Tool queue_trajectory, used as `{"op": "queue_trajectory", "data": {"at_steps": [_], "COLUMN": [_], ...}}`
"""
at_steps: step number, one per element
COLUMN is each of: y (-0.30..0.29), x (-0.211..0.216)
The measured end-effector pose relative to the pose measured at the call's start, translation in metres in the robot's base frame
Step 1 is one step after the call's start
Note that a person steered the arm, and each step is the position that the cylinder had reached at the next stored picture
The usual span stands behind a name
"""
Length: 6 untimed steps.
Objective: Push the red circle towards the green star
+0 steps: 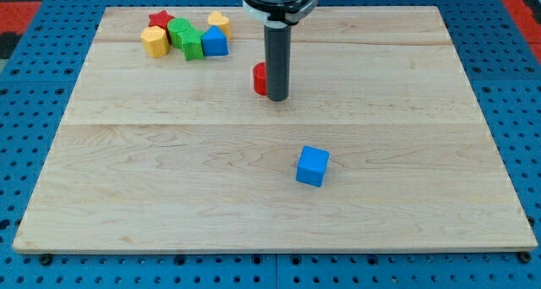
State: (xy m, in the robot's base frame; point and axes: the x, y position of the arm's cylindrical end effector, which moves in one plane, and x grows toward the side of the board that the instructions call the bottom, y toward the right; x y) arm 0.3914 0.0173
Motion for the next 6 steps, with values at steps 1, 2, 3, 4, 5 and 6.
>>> {"op": "queue_trajectory", "data": {"at_steps": [1, 2, 3, 4, 5, 6], "y": [0.012, -0.013, -0.060, -0.096, -0.109, -0.072], "x": [-0.010, -0.017, -0.017, -0.028, -0.054, -0.042]}}
